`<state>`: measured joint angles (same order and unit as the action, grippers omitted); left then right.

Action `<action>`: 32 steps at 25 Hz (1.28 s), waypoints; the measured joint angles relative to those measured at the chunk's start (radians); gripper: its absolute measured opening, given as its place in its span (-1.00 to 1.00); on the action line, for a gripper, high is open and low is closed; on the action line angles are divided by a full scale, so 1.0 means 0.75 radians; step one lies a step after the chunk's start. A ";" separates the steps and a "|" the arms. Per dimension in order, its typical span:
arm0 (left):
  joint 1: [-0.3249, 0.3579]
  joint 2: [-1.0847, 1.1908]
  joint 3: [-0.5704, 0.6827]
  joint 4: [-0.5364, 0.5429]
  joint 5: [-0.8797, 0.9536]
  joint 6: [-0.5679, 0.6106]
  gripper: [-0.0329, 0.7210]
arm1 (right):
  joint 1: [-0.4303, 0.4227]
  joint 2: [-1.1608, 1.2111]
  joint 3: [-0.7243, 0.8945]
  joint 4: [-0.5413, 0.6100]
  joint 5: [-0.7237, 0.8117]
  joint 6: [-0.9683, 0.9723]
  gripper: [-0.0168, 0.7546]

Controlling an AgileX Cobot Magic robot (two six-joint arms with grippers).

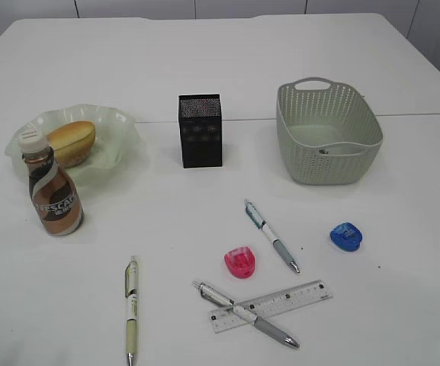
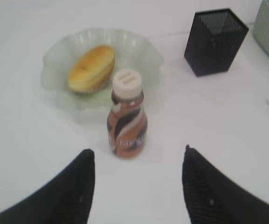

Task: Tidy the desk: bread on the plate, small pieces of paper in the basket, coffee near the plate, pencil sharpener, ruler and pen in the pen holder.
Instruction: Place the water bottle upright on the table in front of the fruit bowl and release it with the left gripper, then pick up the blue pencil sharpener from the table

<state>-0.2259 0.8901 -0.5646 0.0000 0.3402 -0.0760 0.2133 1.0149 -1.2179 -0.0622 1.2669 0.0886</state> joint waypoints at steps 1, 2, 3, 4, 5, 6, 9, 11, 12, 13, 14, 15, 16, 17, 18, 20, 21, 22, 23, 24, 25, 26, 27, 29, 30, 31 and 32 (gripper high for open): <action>0.000 -0.038 -0.022 0.000 0.099 0.000 0.18 | 0.000 0.032 0.000 0.017 0.000 0.013 0.35; 0.000 -0.071 -0.041 0.000 0.209 0.000 0.16 | 0.000 0.061 0.000 0.035 0.000 0.029 0.35; 0.000 -0.097 -0.055 0.000 0.309 0.000 0.15 | 0.000 0.100 0.000 0.053 0.000 0.043 0.35; 0.000 -0.115 -0.070 0.000 0.398 0.000 0.14 | 0.000 0.144 0.000 0.072 0.000 0.049 0.35; 0.000 -0.127 -0.083 0.000 0.465 0.000 0.13 | 0.000 0.189 0.000 0.083 -0.003 0.054 0.35; 0.000 -0.138 -0.098 0.000 0.535 0.000 0.13 | 0.000 0.227 0.000 0.093 -0.005 0.055 0.35; 0.000 -0.141 -0.117 -0.030 0.649 0.000 0.13 | 0.000 0.367 0.000 0.100 -0.014 0.014 0.35; 0.000 -0.141 -0.119 -0.061 0.670 0.000 0.12 | 0.000 0.471 0.000 0.100 -0.023 -0.063 0.35; 0.000 -0.141 -0.119 -0.070 0.670 0.000 0.12 | 0.000 0.523 0.000 0.100 -0.028 -0.088 0.35; 0.000 -0.141 -0.119 -0.073 0.671 0.000 0.12 | 0.000 0.565 0.000 0.103 -0.033 -0.103 0.35; 0.000 -0.141 -0.119 -0.076 0.673 0.000 0.12 | 0.000 0.613 0.000 0.110 -0.036 -0.118 0.35; 0.000 -0.141 -0.120 -0.078 0.679 0.000 0.12 | 0.000 0.657 0.000 0.116 -0.051 -0.118 0.35; 0.000 -0.141 -0.120 -0.078 0.692 0.000 0.12 | 0.000 0.690 0.000 0.126 -0.076 -0.118 0.35; 0.000 -0.141 -0.120 -0.078 0.707 0.000 0.12 | 0.000 0.725 0.000 0.133 -0.105 -0.125 0.35; 0.000 -0.141 -0.120 -0.078 0.720 0.000 0.12 | 0.000 0.755 0.000 0.142 -0.131 -0.125 0.35; 0.000 -0.141 -0.120 -0.078 0.753 0.000 0.12 | 0.000 0.804 0.000 0.152 -0.204 -0.132 0.35; 0.000 -0.141 -0.120 -0.078 0.763 0.000 0.12 | 0.000 0.829 0.000 0.152 -0.241 -0.145 0.35; 0.000 -0.141 -0.120 -0.078 0.770 0.000 0.12 | 0.000 0.857 -0.007 0.155 -0.266 -0.166 0.35; 0.000 -0.141 -0.120 -0.078 0.775 0.000 0.12 | 0.000 0.879 -0.017 0.160 -0.294 -0.196 0.35; 0.000 -0.141 -0.120 -0.078 0.778 0.000 0.12 | 0.000 0.908 -0.027 0.167 -0.319 -0.228 0.35; 0.000 -0.141 -0.120 -0.078 0.779 0.000 0.12 | 0.000 0.937 -0.036 0.176 -0.335 -0.256 0.35; 0.000 -0.141 -0.120 -0.078 0.781 0.000 0.12 | 0.000 0.966 -0.050 0.189 -0.353 -0.289 0.35; 0.000 -0.141 -0.120 -0.078 0.787 0.000 0.12 | 0.000 0.991 -0.065 0.197 -0.367 -0.320 0.35; 0.000 -0.141 -0.120 -0.078 0.796 0.000 0.12 | 0.000 1.052 -0.098 0.210 -0.387 -0.364 0.35; 0.000 -0.141 -0.120 -0.078 0.804 0.000 0.12 | 0.000 1.077 -0.116 0.210 -0.389 -0.380 0.35; 0.000 -0.141 -0.120 -0.078 0.812 0.000 0.12 | 0.000 1.107 -0.130 0.210 -0.395 -0.392 0.35; 0.000 -0.141 -0.120 -0.078 0.817 0.000 0.12 | 0.000 1.131 -0.143 0.210 -0.402 -0.398 0.35</action>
<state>-0.2259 0.7844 -0.6549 -0.0586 0.9531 -0.0760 0.2133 1.8631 -1.3254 0.0951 0.9653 -0.2096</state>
